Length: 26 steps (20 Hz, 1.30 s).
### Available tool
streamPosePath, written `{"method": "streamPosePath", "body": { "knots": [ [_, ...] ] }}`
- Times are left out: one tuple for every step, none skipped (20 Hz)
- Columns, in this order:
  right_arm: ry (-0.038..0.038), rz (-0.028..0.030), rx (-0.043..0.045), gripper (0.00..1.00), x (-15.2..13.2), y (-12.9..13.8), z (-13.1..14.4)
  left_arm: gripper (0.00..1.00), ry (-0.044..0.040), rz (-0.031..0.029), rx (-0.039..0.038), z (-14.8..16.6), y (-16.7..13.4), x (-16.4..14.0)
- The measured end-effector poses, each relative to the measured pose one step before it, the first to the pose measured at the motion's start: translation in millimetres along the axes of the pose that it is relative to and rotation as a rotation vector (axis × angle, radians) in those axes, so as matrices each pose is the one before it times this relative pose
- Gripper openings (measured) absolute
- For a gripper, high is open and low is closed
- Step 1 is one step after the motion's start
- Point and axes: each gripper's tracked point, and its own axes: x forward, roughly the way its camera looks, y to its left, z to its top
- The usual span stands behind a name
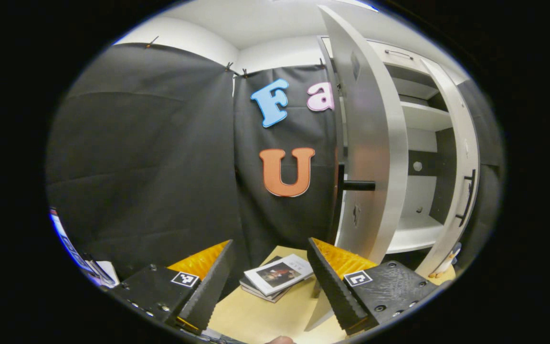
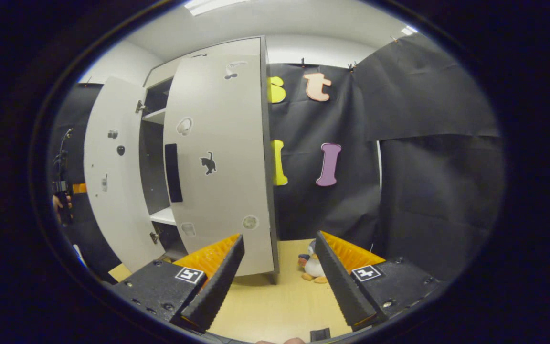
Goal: Grasp the bottle in the cabinet with the left hand and place it on the coaster, then close the right door with the right hand and the left door with the left hand.
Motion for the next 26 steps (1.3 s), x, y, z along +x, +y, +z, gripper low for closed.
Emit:
{"method": "streamPosePath", "body": {
  "knots": [
    [0.00146, 0.0026, 0.00724, 0.98, -0.67, -0.69, -0.32, 0.95, 0.0064, -0.01086, -0.00447, 0.1, -3.52, -0.1],
    [0.00027, 0.00872, 0.01018, 0.98, -1.12, 1.83, -0.28, 0.91, 0.01006, -0.00689, 0.00076, -1.55, -1.46, -1.47],
    [0.00023, 0.00945, 0.0087, 0.98, -0.91, 1.9, -0.57, 0.94, 0.00363, -0.00801, 0.00998, 0.7, -1.54, -0.72],
    [-0.00039, 0.00865, 0.00418, 0.98, 0.16, 2.51, -0.92, 0.94, 0.00092, -0.01228, 0.01004, 1.1, -4.09, -1.12],
    [0.00035, 0.00225, -0.00064, 0.98, -1.11, 0.51, -1.0, 0.94, -0.00395, -0.02331, 0.00639, 0.14, -9.87, -2.41],
    [-0.00141, 0.00373, -0.00226, 0.94, -0.57, 0.49, -0.5, 0.88, -0.00107, -0.03027, -0.00325, -1.98, -12.31, -1.1],
    [0.00309, 0.0004, -0.00197, 0.94, 0.34, -0.57, -0.79, 0.88, -0.00337, -0.03188, -0.00487, -1.82, -11.44, -2.76],
    [0.0074, 0.00041, 0.00505, 0.98, 0.45, -1.06, -1.27, 0.88, -0.00336, -0.02797, -0.00062, -1.18, -10.22, -1.17],
    [0.0053, 0.00471, 0.01197, 0.98, 0.01, -0.23, 0.05, 0.89, -0.00507, -0.02075, 0.00642, 3.13, -5.82, -0.41],
    [0.00239, 0.00434, 0.01026, 0.98, 0.02, -0.24, 0.53, 1.0, -0.00481, -0.01589, 0.00984, 2.03, -6.8, 0.49],
    [0.00076, 0.00219, 0.00479, 0.98, -0.08, -1.31, 1.32, 1.0, -0.00632, -0.0145, 0.00865, 0.68, -4.77, 2.82],
    [-0.00173, -0.00074, 0.00026, 0.98, 0.09, -1.86, 1.27, 1.0, -0.00423, -0.01243, 0.00166, -0.64, -5.72, 0.84],
    [-0.00526, -0.0006, -0.00214, 0.98, -0.3, -1.2, 1.95, 1.0, -0.00475, -0.01238, -0.00204, -2.69, -6.13, 2.0],
    [-0.00179, -0.00415, -0.00389, 0.98, -0.41, -1.52, 1.4, 1.0, -0.00293, -0.01207, -0.00448, -0.43, -5.35, 1.03],
    [0.00388, -0.00496, -0.00368, 0.98, -0.82, -1.51, 0.83, 1.0, -0.00633, -0.0128, 0.00383, 0.26, -4.51, 0.38],
    [-0.00296, 0.00549, -0.00268, 0.94, -1.78, 2.25, 2.42, 1.0, -0.00673, -0.00875, 0.00259, 1.27, -4.61, 0.38],
    [-0.00649, 0.00697, -0.00504, 0.98, -2.03, 2.39, 3.25, 1.0, -0.00092, -0.00905, 0.00099, -0.04, -3.71, 1.15],
    [-0.00831, 0.00592, -0.00789, 0.98, -1.12, 1.83, 2.94, 1.0, -0.00088, -0.01127, -0.00087, -0.25, -5.46, 1.38],
    [-0.00813, 0.00096, -0.00835, 0.98, -0.81, 0.17, 3.59, 1.0, 0.00051, -0.01396, -0.00166, -0.16, -6.47, 1.64],
    [-0.00865, 0.00023, -0.00531, 0.98, -0.54, 0.13, 3.21, 1.0, -0.00224, -0.0143, -0.00228, 0.25, -7.42, 2.46],
    [-0.00528, -0.00109, -0.00374, 0.98, -0.77, -0.02, 0.43, 1.0, -0.0047, -0.01595, -0.00109, 0.82, -6.59, 2.8],
    [-0.00489, 0.00006, -0.00147, 0.98, -1.64, 0.26, 1.08, 1.0, -0.00597, -0.01668, 0.00273, 1.39, -6.74, 2.25],
    [-0.0038, -0.00269, -0.0012, 0.94, 0.26, -0.11, 1.24, 1.0, -0.02071, -0.01335, 0.00408, 4.7, -4.97, 3.03],
    [-0.00392, -0.0049, -0.00187, 0.98, -0.51, -1.43, 0.91, 1.0, -0.017, -0.01316, -0.00225, 4.74, -4.99, 4.86],
    [-0.00447, -0.0056, -0.00171, 0.98, -0.19, -1.4, 1.98, 1.0, -0.00528, -0.01838, -0.00552, 3.16, -8.09, 2.08],
    [-0.00514, -0.00759, -0.00028, 0.98, -1.34, -1.9, 2.48, 0.95, -0.00197, -0.01238, -0.00149, 1.69, -6.7, 2.47]
  ]
}}
